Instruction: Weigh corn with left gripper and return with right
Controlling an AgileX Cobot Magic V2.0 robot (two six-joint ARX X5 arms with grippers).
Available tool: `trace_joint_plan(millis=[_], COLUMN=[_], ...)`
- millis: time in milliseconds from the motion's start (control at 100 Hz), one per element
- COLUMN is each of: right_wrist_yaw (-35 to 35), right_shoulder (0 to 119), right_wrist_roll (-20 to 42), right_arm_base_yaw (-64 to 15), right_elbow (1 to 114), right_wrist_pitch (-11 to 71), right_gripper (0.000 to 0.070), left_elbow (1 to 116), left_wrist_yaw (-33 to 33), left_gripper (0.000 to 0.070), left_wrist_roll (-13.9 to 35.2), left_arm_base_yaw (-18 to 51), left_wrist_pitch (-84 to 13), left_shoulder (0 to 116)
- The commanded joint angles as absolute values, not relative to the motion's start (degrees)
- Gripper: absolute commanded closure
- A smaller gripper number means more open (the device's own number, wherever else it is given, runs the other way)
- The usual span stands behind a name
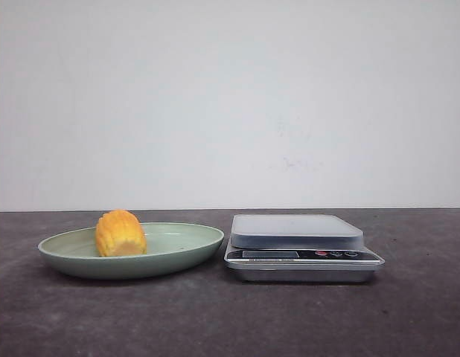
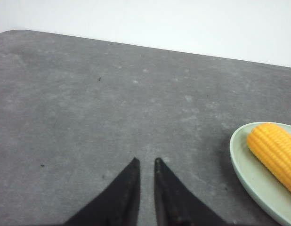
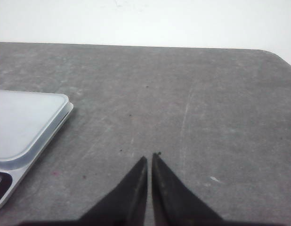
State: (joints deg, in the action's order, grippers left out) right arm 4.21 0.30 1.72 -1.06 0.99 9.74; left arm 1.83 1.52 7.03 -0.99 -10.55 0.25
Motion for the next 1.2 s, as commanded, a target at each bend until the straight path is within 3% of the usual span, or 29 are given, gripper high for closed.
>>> trace_joint_plan(millis=[0,1190], right_wrist_yaw=[4.1,4.56], right_shoulder=[0.23,0.23], right_wrist_roll=[1.45,1.74], right_arm_base_yaw=[-0.97,-0.99], right_elbow=[0.73,0.75], right_wrist_pitch=[9.02,7.35], right_gripper=[0.0689,0.0689], left_elbow=[0.91,0.91], left_wrist_yaw=[1.48,1.48], left_gripper=[0.0687,0.0687], left_wrist_roll=[6.7,6.7], left_arm_base_yaw=[-0.99,-0.99], left_wrist_pitch=[-10.74,-10.76], left_shoulder=[0.19,0.69])
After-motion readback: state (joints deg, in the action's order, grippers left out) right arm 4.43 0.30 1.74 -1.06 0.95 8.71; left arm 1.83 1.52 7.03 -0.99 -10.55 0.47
